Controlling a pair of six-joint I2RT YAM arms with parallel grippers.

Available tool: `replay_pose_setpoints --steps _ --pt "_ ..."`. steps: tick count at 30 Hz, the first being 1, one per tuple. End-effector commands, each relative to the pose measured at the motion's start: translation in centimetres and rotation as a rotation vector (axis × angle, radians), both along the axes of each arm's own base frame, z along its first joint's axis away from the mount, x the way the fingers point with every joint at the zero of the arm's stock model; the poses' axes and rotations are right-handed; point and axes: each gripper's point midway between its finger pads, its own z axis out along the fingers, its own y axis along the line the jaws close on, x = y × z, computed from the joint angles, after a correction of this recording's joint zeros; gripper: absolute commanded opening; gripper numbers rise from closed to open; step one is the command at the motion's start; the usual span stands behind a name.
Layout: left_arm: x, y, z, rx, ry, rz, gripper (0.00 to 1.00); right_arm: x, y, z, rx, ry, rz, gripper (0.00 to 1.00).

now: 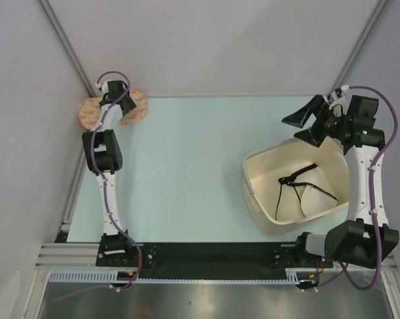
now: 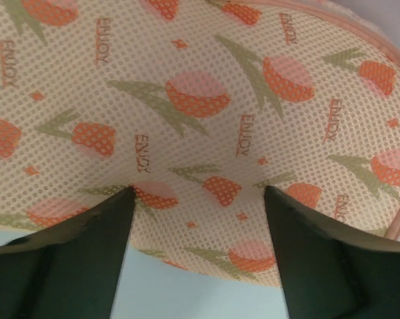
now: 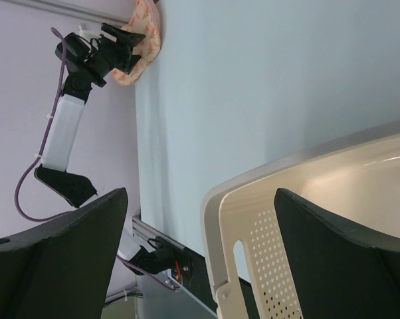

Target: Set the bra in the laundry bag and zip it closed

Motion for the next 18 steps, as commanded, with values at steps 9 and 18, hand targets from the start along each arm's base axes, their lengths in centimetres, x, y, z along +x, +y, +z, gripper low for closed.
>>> replay_pose_setpoints --steps 9,18 --pt "-1.9 -3.1 7.5 0.01 -0.036 -0.091 0.0 -0.8 3.7 2.2 -0.123 -0.075 0.131 0.96" --pt "-11.7 -14.6 10.7 0.06 -0.02 -0.335 0.0 -4.3 9.3 2.5 -0.203 -0.128 0.308 0.95"
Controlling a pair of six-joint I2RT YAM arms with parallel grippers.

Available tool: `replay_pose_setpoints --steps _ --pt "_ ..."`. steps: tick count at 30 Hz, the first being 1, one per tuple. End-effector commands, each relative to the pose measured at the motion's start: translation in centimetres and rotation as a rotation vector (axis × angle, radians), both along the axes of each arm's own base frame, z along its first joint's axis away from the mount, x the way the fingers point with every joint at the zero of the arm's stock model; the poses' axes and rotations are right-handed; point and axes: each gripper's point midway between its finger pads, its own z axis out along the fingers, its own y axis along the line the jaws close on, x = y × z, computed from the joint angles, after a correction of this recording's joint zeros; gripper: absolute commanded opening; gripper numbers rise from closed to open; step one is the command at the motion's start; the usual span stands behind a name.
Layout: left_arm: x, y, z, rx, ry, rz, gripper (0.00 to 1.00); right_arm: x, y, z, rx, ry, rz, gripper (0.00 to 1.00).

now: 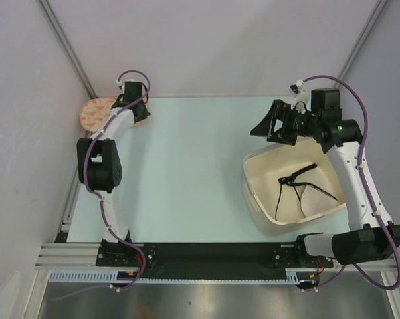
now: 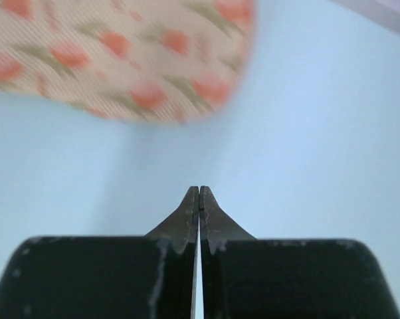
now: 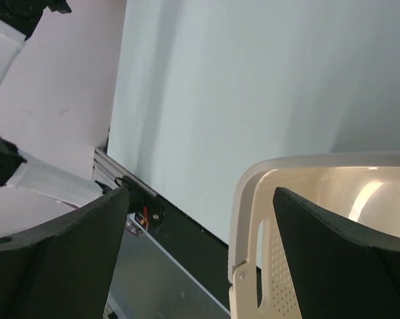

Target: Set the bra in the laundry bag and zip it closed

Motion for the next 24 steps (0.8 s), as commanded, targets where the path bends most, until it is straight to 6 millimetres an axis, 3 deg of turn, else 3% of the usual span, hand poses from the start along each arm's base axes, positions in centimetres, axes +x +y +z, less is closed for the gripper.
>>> replay_pose_setpoints --steps 1,3,4,5,6,7,8,9,10,11,12,13,14,16,17,18,24 --pt "-5.0 -6.6 5.2 -0.005 -0.119 -0.152 0.0 -1.8 1.1 1.8 -0.041 -0.073 0.043 0.95" --pt "-6.1 -8.1 4.7 -0.034 -0.153 -0.229 0.0 -2.6 1.4 2.1 -0.033 -0.073 0.05 0.95" --pt "-6.1 -7.6 4.9 -0.011 -0.156 -0.219 0.33 -2.9 1.4 2.3 -0.032 -0.074 0.051 0.95" --pt "-5.7 -7.2 4.8 0.016 -0.146 -0.222 0.54 -3.4 1.3 2.2 -0.033 -0.057 0.05 0.95" --pt "-4.2 -7.4 6.7 0.02 -0.183 -0.235 0.71 -3.9 1.2 2.7 -0.029 -0.064 0.05 0.95" --pt "-3.1 -7.6 5.0 0.025 -0.147 -0.258 0.86 -4.3 1.2 2.7 -0.029 -0.059 0.049 0.95" --pt "-2.2 -7.3 4.9 0.058 -0.136 -0.262 0.91 -4.7 1.1 2.8 -0.029 -0.059 0.047 0.95" --pt "-0.6 -7.3 7.1 0.072 -0.161 -0.253 0.97 -5.3 1.0 2.9 -0.03 -0.06 0.046 0.95" --pt "0.4 -7.1 6.8 0.082 -0.147 -0.243 0.98 -5.5 0.8 2.9 -0.034 -0.062 0.04 0.95" --pt "1.5 -6.8 4.5 0.104 -0.097 -0.241 0.98 -5.6 0.5 2.9 -0.042 -0.063 0.028 0.95" --pt "2.9 -6.8 5.8 0.115 -0.13 -0.233 0.97 -5.7 0.4 2.9 -0.044 -0.062 0.024 0.95" --pt "3.5 -6.4 5.6 0.121 -0.139 -0.215 0.97 -5.8 0.2 2.9 -0.044 -0.061 0.016 0.95" --pt "3.9 -5.3 3.9 0.13 -0.122 -0.161 0.96 -5.6 -0.1 2.9 -0.043 -0.06 0.006 0.95" --pt "5.1 -4.6 3.7 0.13 -0.13 -0.117 0.94 -5.4 -0.4 3.1 -0.04 -0.059 -0.005 0.95" --pt "5.7 -4.4 1.4 0.132 -0.096 -0.118 0.93 -5.1 -0.8 3.1 -0.038 -0.06 -0.018 0.95" --pt "6.7 -4.6 2.2 0.132 -0.129 -0.127 0.92 -4.9 -1.0 3.3 -0.036 -0.062 -0.025 0.95" --pt "8.9 -3.3 -1.2 0.119 -0.13 -0.065 0.9 -2.1 -2.0 3.8 -0.009 -0.066 -0.063 0.95"
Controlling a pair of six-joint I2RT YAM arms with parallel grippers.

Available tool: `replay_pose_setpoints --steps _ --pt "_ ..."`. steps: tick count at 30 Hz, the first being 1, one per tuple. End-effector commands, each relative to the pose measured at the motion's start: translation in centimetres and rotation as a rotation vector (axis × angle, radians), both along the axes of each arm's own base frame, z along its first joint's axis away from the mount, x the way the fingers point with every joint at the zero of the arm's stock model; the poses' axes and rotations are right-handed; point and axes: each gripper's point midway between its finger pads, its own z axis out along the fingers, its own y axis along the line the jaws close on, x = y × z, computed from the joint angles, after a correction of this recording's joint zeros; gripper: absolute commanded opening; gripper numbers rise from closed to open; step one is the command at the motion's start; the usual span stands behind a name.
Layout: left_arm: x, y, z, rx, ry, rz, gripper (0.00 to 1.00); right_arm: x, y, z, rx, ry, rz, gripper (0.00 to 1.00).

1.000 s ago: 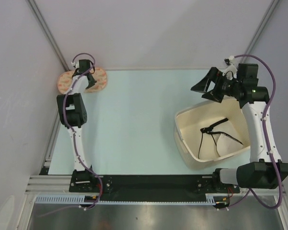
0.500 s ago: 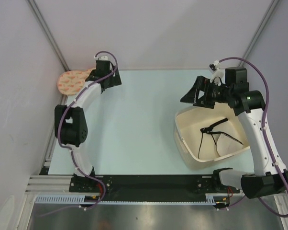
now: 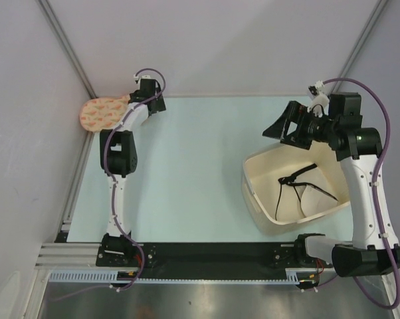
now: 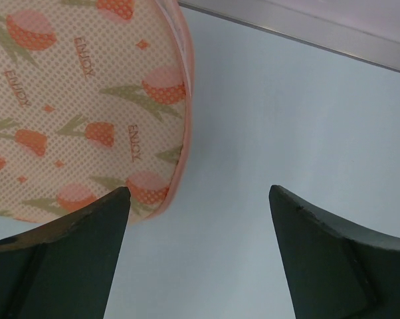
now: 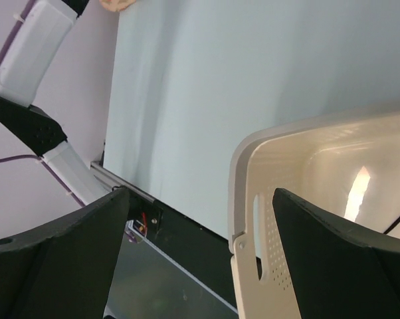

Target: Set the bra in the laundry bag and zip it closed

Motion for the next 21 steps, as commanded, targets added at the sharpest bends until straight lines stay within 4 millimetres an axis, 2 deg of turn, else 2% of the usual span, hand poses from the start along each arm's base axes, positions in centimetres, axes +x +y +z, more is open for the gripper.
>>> replay_pose_setpoints --steps 1,3,4,5,6,8,9,11,14,15,16,21 --pt "2.2 1.6 0.8 0.013 -0.063 0.07 0.89 2.0 -0.2 1.6 0.028 -0.039 -0.003 0.94" --pt "2.7 1.8 0.9 0.014 -0.067 0.072 0.83 2.8 -0.2 1.6 0.029 -0.034 -0.004 0.94" --pt "2.8 2.3 -0.1 0.011 -0.05 0.089 0.77 3.0 -0.2 1.5 0.027 -0.029 -0.007 0.94" --pt "3.2 2.6 0.8 0.02 -0.065 0.103 0.73 3.4 -0.2 1.4 0.031 -0.022 -0.012 0.94" --pt "3.3 2.8 0.9 0.027 -0.069 0.107 0.66 3.5 -0.2 1.3 0.032 -0.019 -0.014 0.93" --pt "3.6 3.0 1.1 0.048 -0.08 0.097 0.61 3.8 -0.1 1.3 0.037 -0.018 -0.012 0.93" --pt "3.6 3.2 1.2 0.05 -0.081 0.096 0.54 3.9 -0.1 1.2 0.041 -0.011 -0.01 0.93" --pt "3.4 3.7 0.5 0.042 -0.059 0.093 0.5 3.8 0.1 1.4 0.047 -0.016 -0.003 0.93" --pt "3.0 4.4 0.1 0.032 -0.035 0.095 0.53 3.4 0.2 1.7 0.054 -0.023 0.007 0.93" --pt "2.9 4.7 -0.1 0.036 -0.026 0.095 0.67 3.2 0.2 1.7 0.056 -0.025 0.008 0.93" --pt "2.8 4.9 -0.3 0.038 -0.017 0.087 0.72 2.8 0.3 1.7 0.057 -0.024 0.009 0.93" --pt "2.4 4.9 -1.3 0.001 0.02 0.063 0.71 1.8 0.2 1.5 0.07 -0.01 -0.003 0.93"
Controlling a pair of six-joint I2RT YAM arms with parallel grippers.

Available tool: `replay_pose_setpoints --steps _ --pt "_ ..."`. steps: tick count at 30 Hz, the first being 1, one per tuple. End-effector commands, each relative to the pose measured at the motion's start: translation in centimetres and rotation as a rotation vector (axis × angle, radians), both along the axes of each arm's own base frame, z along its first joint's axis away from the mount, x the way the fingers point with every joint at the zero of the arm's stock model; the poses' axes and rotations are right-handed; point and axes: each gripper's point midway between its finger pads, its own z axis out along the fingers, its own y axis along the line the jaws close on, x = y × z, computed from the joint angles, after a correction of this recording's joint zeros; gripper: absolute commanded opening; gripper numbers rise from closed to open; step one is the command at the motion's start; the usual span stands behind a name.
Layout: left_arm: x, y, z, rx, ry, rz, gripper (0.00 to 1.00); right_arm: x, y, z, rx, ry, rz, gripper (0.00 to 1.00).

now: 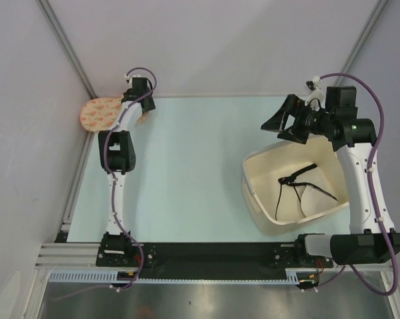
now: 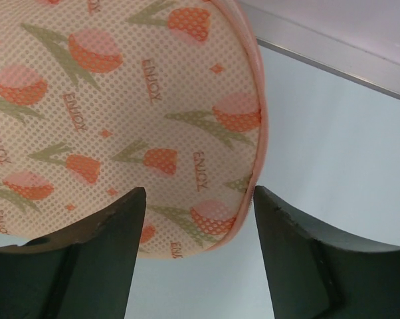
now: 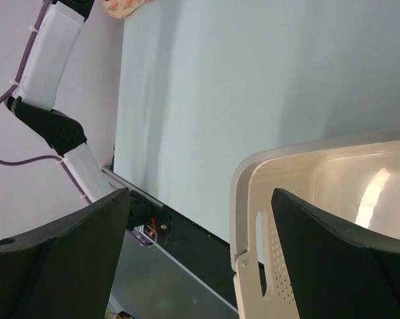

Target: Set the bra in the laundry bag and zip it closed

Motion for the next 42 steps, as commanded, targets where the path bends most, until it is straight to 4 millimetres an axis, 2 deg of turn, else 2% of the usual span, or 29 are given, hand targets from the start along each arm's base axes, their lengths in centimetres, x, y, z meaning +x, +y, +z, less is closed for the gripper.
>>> replay_pose_setpoints --steps 1,3,7,12,13,14,15,19,21,22,23,25,26,27,28,29,30,31,32,33,34,35,36,37,38,39,40,42 --pt "0.1 0.6 0.7 -0.025 0.006 -0.021 0.7 -1.6 0.3 2.0 0.037 -0.051 0.001 0.93" --pt "-0.3 0.8 -0.1 -0.042 0.035 -0.025 0.57 -1.8 0.2 1.9 0.037 -0.049 -0.007 0.93" --pt "-0.3 0.7 -0.8 -0.085 0.054 -0.048 0.52 -2.3 0.3 1.7 0.055 -0.036 -0.019 0.93" --pt "-0.4 0.2 -1.6 -0.121 0.083 -0.083 0.41 -2.7 1.1 1.3 0.07 -0.014 -0.001 0.94" --pt "-0.7 0.1 -2.1 -0.124 0.104 -0.084 0.35 -2.8 1.2 1.2 0.069 -0.013 0.0 0.94" --pt "-1.2 2.0 -2.4 -0.132 0.115 -0.038 0.29 -2.7 1.3 1.2 0.069 -0.009 0.001 0.94" --pt "-1.4 2.6 -2.5 -0.144 0.116 -0.01 0.22 -2.8 1.5 1.3 0.068 -0.013 0.004 0.94" --pt "-2.8 2.0 -4.0 -0.203 0.181 -0.059 0.01 -3.1 2.2 1.3 0.061 -0.011 0.02 0.94" --pt "-3.3 2.0 -3.4 -0.212 0.184 -0.063 0.0 -3.2 2.4 1.3 0.056 -0.015 0.021 0.94" --pt "-3.9 1.4 -3.7 -0.239 0.199 -0.072 0.0 -3.3 2.6 1.1 0.053 -0.012 0.03 0.94" --pt "-3.8 0.9 -1.5 -0.261 0.162 -0.083 0.0 -3.3 2.7 1.1 0.05 -0.012 0.031 0.94" --pt "-4.6 -0.3 -0.6 -0.264 0.16 -0.097 0.0 -3.3 2.8 0.3 0.035 0.0 0.022 0.93" --pt "-4.7 -1.0 1.5 -0.258 0.131 -0.116 0.0 -3.3 3.0 -0.1 0.031 0.012 0.027 0.92" --pt "-5.0 -1.7 2.7 -0.258 0.118 -0.127 0.0 -3.4 3.2 -0.5 0.027 0.021 0.032 0.92" --pt "-5.9 -4.0 2.6 -0.255 0.134 -0.166 0.0 -3.4 3.3 -1.0 0.018 0.029 0.035 0.91" --pt "-6.3 -4.9 3.3 -0.234 0.125 -0.186 0.0 -3.6 3.6 -1.9 0.007 0.05 0.039 0.9" --pt "-6.5 -7.5 7.5 -0.213 0.034 -0.25 0.0 -3.4 3.7 -2.4 -0.01 0.052 0.031 0.9" --pt "-8.3 -8.5 6.0 -0.19 0.076 -0.28 0.0 -3.3 3.9 -2.8 -0.015 0.059 0.037 0.89" --pt "-9.2 -9.3 7.2 -0.152 0.058 -0.316 0.0 -3.2 4.1 -3.3 -0.029 0.062 0.038 0.89" --pt "-10.2 -11.4 10.5 -0.128 -0.01 -0.367 0.0 -3.2 4.6 -3.5 -0.042 0.056 0.055 0.89" --pt "-12.4 -11.8 9.4 -0.112 0.025 -0.381 0.0 -3.1 4.8 -3.5 -0.056 0.044 0.067 0.89" --pt "-13.8 -12.7 9.8 -0.113 0.018 -0.392 0.0 -2.6 5.1 -3.7 -0.074 0.038 0.067 0.89" --pt "-14.8 -13.5 13.9 -0.136 -0.101 -0.424 0.0 -2.7 5.9 -3.8 -0.084 0.03 0.089 0.89" --pt "-17.3 -13.4 11.1 -0.145 -0.051 -0.43 0.0 -2.4 6.2 -3.8 -0.092 0.019 0.095 0.89" --pt "-18.7 -13.9 11.0 -0.161 -0.067 -0.441 0.0 -1.7 6.7 -4.0 -0.1 0.01 0.097 0.89" --pt "-19.2 -14.8 12.5 -0.191 -0.149 -0.484 0.0 -1.9 7.8 -4.1 -0.102 0.002 0.124 0.89" --pt "-22.0 -14.4 11.5 -0.197 -0.147 -0.494 0.0 -1.7 8.3 -4.2 -0.105 -0.005 0.133 0.89" --pt "-24.0 -14.9 12.0 -0.255 -0.211 -0.506 0.0 -0.6 10.0 -4.6 -0.114 -0.022 0.148 0.89"
